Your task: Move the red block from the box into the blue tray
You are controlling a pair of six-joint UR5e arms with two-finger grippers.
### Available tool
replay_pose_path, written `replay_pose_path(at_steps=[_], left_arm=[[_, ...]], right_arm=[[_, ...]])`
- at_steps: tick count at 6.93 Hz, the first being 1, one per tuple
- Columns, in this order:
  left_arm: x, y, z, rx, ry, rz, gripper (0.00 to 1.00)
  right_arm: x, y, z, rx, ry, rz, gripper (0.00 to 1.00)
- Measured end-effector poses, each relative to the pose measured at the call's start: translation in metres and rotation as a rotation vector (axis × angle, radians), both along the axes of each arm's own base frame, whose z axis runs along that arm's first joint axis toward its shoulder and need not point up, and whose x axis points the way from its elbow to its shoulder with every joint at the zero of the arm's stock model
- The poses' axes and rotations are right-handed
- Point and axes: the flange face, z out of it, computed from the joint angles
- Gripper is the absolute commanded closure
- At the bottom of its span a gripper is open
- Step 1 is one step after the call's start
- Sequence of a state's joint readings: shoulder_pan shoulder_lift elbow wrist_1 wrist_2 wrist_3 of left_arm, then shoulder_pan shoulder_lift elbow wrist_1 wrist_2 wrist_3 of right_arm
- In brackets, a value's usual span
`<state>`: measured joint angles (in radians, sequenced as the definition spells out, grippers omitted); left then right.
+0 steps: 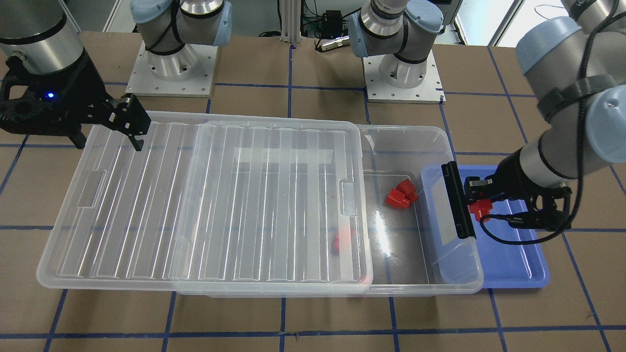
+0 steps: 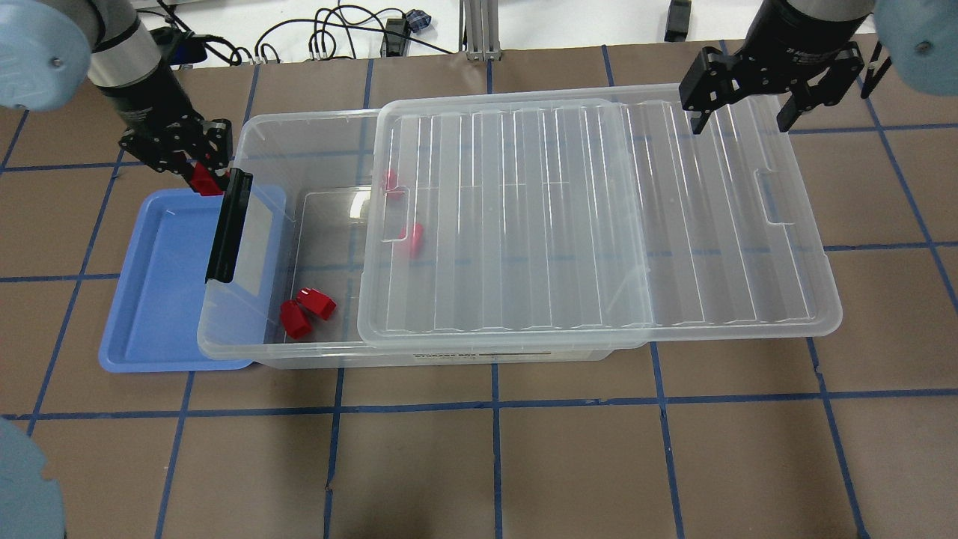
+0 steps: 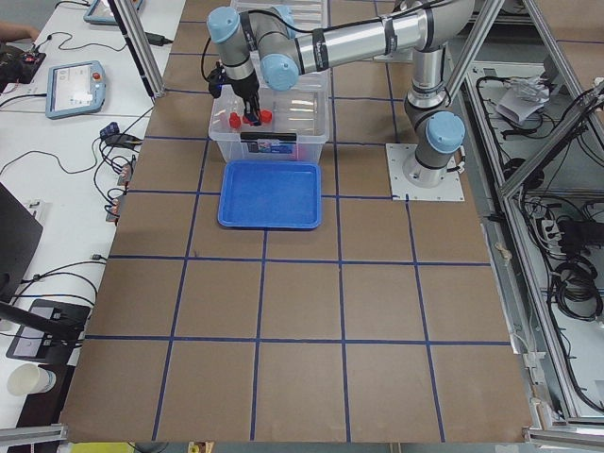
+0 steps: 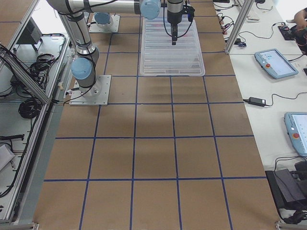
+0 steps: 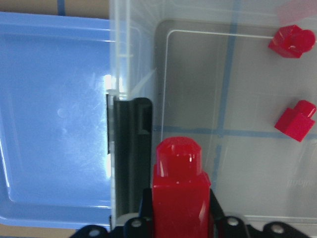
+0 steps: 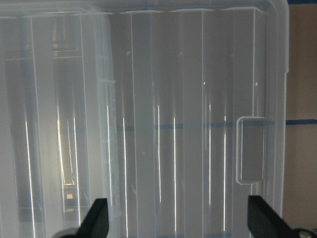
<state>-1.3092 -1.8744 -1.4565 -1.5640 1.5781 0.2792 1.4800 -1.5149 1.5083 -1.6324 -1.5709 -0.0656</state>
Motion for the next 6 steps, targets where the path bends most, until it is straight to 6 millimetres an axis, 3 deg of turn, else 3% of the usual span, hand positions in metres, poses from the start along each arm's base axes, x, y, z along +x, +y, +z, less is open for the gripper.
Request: replay_pose_path(at_steps=[1,2,4,5,6], left_arm=[[0.04,0.001,-0.022,0.008,0.026,-0.037,0.92],[0.075,0.004,-0.057,-0.006,0.041,-0.073,0.92],[0.127,0.02,-0.133,-0.056,0.036,-0.071,0.9],[0.135,0.027,-0.161,-0.067,0.033,-0.069,0.62],[0.138,0.03,-0.177,-0.074,0.03,-0.069,0.19]], right_arm=[[-0.025,-0.002,-0.001,0.008,0.037,0.009,0.0],[-0.055,-0.004,-0.004,0.025,0.11,0.025,0.0],[-0.105,0.0,-0.032,0.056,0.178,0.048,0.0],[-0.124,0.006,-0.049,0.051,0.19,0.053,0.0],[-0.146,0.013,-0.064,0.041,0.196,0.054,0.0]])
